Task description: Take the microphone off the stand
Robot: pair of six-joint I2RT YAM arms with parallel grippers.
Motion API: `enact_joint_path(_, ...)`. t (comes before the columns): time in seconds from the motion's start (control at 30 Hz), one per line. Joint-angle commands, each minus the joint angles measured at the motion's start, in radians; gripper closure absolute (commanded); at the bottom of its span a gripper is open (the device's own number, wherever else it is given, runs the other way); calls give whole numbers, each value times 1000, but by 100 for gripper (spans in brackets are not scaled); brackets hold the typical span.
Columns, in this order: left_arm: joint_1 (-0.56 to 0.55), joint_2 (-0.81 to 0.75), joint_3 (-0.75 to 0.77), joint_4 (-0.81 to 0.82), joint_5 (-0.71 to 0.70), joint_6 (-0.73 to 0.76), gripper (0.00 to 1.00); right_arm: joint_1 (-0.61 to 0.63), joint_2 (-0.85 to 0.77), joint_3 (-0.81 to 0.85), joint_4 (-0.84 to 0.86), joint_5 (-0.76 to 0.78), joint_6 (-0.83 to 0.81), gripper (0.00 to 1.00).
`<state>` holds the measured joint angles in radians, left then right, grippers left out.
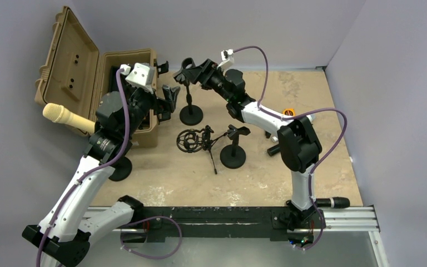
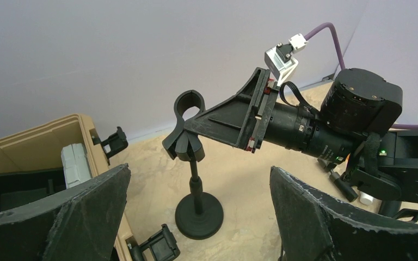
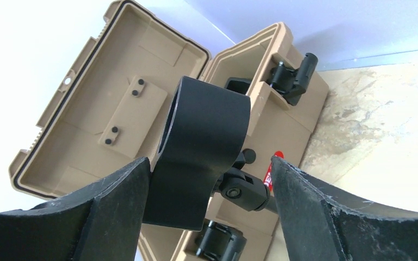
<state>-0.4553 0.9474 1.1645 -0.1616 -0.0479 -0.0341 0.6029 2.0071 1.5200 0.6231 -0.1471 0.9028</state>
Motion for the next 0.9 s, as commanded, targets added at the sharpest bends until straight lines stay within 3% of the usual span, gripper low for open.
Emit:
enact_joint_path(0.0,-6,-5,-3,46,17,-14,4,6,2,-23,-150,90,-98,24)
enact_joint_path(0.87,-7,5,-2,43,24,-21,4,23,42,-115,-168,135,-141,22)
